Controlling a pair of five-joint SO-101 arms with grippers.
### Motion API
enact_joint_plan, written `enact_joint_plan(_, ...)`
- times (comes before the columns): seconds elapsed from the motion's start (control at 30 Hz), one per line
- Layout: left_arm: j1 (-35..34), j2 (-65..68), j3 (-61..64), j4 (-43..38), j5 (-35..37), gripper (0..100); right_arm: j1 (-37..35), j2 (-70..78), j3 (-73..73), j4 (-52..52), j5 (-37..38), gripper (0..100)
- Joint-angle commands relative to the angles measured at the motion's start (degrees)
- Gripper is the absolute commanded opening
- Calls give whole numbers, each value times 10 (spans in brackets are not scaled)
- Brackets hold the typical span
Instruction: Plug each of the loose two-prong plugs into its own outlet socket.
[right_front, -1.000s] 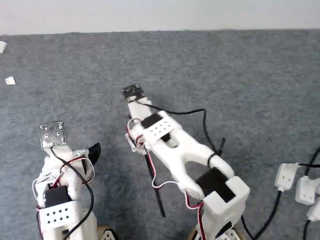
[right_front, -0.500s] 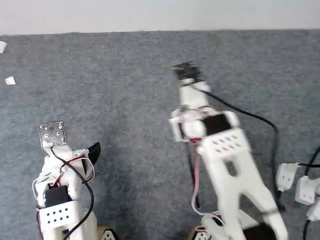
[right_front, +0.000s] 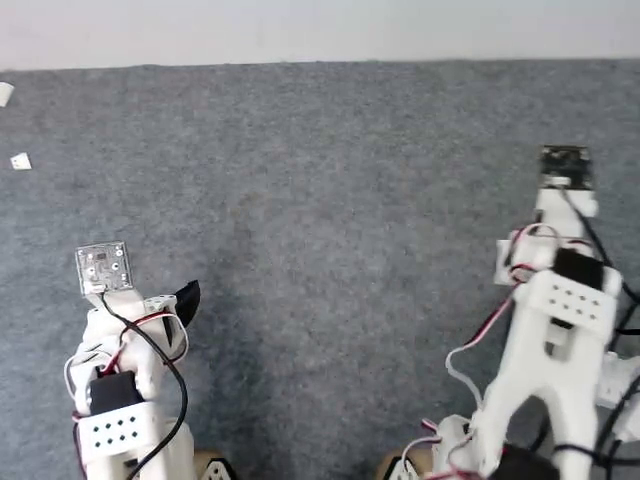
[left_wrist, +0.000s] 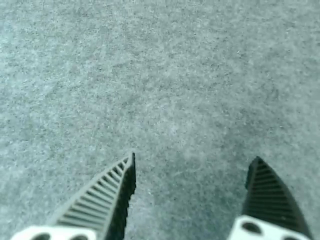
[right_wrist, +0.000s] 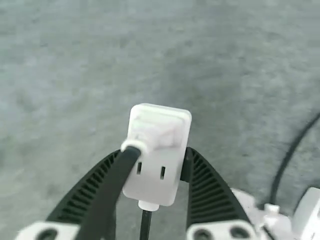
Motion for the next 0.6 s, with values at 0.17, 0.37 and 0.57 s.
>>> enact_joint_plan(0.17, 1, -3, -19, -16, 2, 332, 46, 104, -9, -122, 7, 12)
enact_joint_plan(0.37, 1, -3, -19, -16, 2, 332, 92, 165, -10, -182, 7, 12)
enact_joint_plan(0.57, 1, -3, -19, -16, 2, 332, 119, 195, -10, -191, 10, 86)
